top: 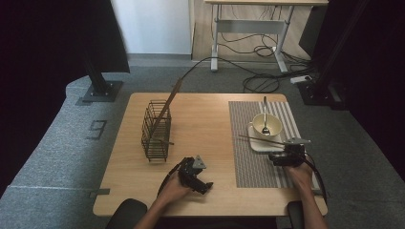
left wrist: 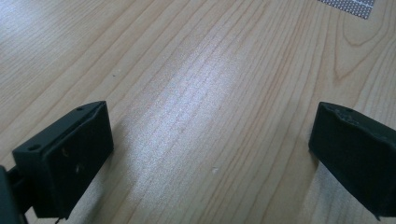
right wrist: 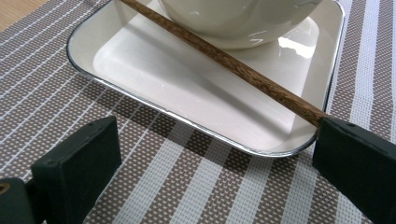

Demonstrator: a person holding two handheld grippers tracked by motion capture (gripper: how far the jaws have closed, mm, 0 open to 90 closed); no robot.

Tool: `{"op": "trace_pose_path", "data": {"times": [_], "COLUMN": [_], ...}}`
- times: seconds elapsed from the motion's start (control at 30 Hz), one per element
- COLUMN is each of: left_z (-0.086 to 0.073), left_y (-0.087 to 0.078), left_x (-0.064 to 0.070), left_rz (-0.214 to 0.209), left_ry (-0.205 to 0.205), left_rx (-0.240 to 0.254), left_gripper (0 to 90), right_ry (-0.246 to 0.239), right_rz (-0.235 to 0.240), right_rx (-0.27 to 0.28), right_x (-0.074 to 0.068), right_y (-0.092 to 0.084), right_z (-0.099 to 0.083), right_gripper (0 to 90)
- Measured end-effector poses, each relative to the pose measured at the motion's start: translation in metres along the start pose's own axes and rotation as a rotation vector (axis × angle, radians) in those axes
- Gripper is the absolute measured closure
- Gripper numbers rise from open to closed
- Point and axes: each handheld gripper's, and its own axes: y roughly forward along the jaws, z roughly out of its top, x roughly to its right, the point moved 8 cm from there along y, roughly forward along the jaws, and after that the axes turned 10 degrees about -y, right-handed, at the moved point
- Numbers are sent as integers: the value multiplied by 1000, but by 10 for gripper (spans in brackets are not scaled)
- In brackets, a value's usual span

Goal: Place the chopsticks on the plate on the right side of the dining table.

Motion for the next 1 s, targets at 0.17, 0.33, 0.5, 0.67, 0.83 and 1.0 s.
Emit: {"op": "trace_pose_path", "data": {"times": [0.17,0.33,0.5,0.67,0.83,1.0], "left_z": [0,0,0,0,0,1], "left_y": [0,0,0,0,1,1], "left_x": [0,0,0,0,0,0], "left_rz": [0,0,0,0,0,0], "left_ry": [0,1,1,-1,-2,-2], "left_rx": [0,0,0,1,2,2], "left_gripper": [0,0,0,0,0,0], "right_ry": [2,3,0,-9,-10,-10], "right_rz": [-1,1,0,-3,1,2], "right_rx": [4,8,11,4,1,-1], "right_x": [2,4,6,7,9,10], "right_y": [2,4,6,9,11,12], "right_z": [1,2,3,4,3,3], "right_gripper": [0,0,0,0,0,0]}}
